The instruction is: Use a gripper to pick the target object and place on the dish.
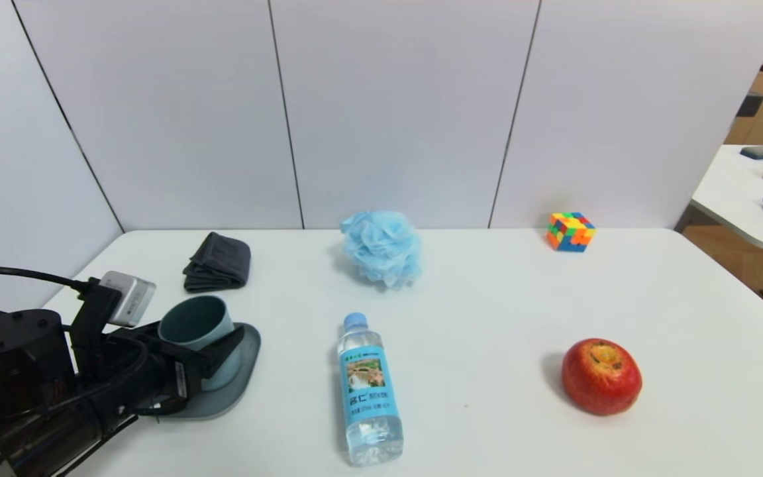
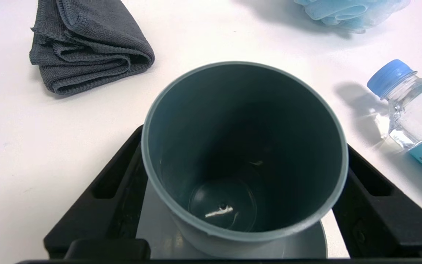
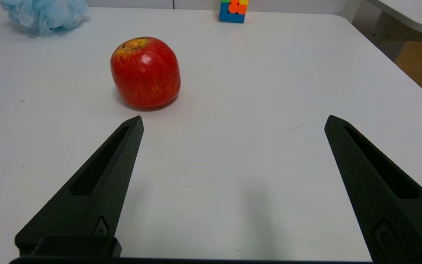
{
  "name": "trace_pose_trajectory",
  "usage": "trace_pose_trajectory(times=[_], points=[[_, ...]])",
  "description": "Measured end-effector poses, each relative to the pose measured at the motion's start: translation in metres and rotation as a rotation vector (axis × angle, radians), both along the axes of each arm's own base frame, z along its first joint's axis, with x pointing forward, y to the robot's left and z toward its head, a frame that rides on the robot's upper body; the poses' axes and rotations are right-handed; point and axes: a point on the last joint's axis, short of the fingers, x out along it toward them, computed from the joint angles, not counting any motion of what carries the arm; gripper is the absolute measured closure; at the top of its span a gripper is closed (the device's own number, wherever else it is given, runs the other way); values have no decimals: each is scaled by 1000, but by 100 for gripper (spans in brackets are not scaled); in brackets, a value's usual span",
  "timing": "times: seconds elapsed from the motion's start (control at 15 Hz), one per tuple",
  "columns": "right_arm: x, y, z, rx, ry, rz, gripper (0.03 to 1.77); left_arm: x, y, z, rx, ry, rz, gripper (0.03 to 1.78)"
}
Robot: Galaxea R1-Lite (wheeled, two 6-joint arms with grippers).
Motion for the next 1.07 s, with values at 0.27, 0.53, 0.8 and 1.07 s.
trace_pose_trajectory(times=[0.27,0.53,0.8,1.07], points=[[0,0,0,0,0,0,9,-11,3,6,-4,-25,-1,26],[0,0,0,-1,0,0,9,-42,10,14,-11,-55,-4,20],[0,0,0,0,0,0,9,-71,17,26,-29,-118,-5,16],[0,0,0,0,0,0,9,-95,24,45,-50,-196,0,14]])
